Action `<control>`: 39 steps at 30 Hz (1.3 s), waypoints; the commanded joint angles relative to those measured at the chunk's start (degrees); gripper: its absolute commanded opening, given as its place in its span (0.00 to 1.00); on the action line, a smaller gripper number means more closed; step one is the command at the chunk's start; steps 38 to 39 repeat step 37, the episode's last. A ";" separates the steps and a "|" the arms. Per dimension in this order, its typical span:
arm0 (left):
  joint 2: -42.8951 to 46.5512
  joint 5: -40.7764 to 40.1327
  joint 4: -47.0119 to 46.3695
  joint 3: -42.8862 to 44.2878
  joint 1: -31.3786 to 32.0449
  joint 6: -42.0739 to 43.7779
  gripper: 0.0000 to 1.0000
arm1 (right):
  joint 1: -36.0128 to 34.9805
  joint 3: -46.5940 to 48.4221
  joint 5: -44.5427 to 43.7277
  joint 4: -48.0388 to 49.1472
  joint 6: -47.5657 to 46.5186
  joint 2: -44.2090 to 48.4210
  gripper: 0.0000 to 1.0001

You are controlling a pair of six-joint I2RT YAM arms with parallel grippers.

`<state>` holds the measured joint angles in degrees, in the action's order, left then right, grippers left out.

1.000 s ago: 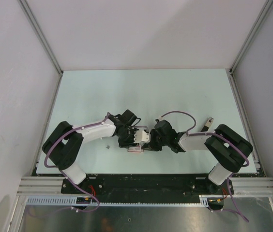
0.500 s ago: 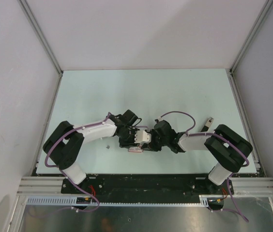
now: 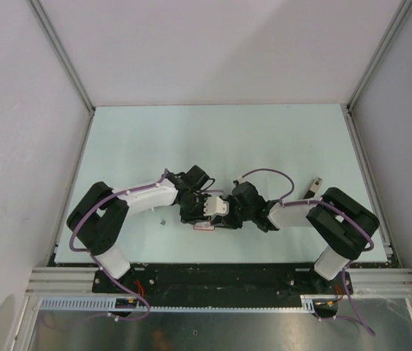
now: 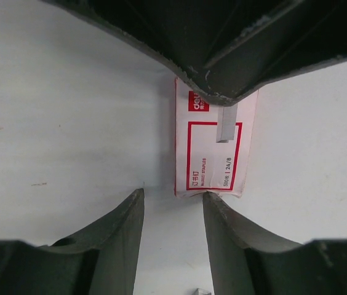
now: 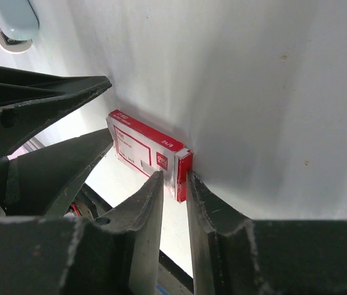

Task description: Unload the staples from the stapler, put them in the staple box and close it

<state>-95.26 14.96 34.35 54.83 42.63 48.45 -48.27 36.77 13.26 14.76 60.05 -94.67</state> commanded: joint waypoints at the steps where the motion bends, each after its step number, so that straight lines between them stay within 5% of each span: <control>1: -2.65 4.77 -3.59 1.57 1.75 -2.65 0.48 | -0.31 1.63 1.11 3.26 1.11 -0.80 0.28; 11: 3.57 6.30 -2.93 5.93 -1.79 -9.49 0.69 | 5.43 -1.10 -0.95 -7.74 -4.82 9.47 0.51; 17: 16.36 7.60 -0.38 8.63 -6.37 -14.64 0.97 | 8.70 -1.46 -0.80 -12.77 -7.73 14.44 0.60; 19: 21.02 6.81 -0.04 8.78 -8.19 -16.59 0.99 | 9.99 -1.45 -0.72 -13.52 -8.76 16.61 0.64; 22: 27.43 4.62 0.01 8.54 -12.56 -20.24 0.99 | 10.88 -1.08 -1.71 -13.47 -11.52 20.32 0.92; 24: 31.13 2.61 0.10 7.64 -15.49 -22.12 1.00 | 11.15 0.12 -1.91 -13.39 -13.77 21.61 0.97; 39: 42.72 6.38 2.16 1.04 -30.03 -27.99 1.00 | 10.40 15.51 -4.80 -22.56 -24.34 18.40 0.99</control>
